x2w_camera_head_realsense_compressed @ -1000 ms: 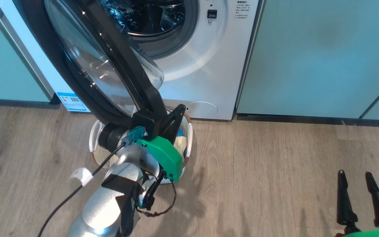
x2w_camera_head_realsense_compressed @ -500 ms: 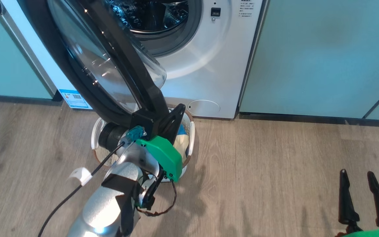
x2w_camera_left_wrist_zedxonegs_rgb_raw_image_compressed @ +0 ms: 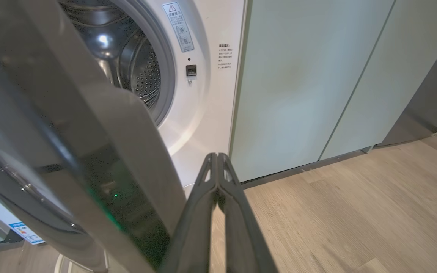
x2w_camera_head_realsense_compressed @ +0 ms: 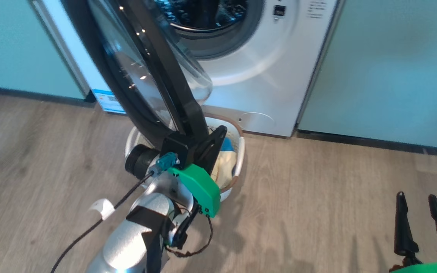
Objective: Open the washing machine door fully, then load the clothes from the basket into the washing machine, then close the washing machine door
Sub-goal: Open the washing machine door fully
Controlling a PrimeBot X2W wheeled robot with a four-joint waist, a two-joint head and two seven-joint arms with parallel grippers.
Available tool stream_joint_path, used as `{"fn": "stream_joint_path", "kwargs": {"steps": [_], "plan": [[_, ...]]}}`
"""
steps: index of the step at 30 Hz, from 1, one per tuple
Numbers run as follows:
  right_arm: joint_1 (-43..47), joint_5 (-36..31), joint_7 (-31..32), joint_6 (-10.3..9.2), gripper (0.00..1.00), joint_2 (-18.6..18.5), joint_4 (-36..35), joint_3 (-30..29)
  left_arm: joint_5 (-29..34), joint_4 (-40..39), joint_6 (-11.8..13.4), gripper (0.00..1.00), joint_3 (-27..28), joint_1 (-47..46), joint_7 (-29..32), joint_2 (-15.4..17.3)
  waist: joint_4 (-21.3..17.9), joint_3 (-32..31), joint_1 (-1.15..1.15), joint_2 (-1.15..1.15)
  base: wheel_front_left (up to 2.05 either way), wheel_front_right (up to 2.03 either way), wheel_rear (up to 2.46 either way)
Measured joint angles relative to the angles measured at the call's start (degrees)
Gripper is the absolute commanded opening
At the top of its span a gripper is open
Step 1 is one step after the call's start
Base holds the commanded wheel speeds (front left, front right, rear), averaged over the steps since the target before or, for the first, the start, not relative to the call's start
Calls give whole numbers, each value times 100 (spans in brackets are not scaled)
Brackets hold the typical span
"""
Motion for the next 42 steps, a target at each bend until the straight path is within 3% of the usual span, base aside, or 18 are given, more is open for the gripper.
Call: {"fn": "stream_joint_path", "kwargs": {"steps": [32,42], "plan": [[25,0,0,0,100,1,29,15,-3,-659,380,0,-145,719,-19,125,1413,-196,0,0,0,0,0],[25,0,0,0,100,1,26,-14,-9,-662,613,0,-63,723,-109,237,1799,-133,0,0,0,0,0]]}}
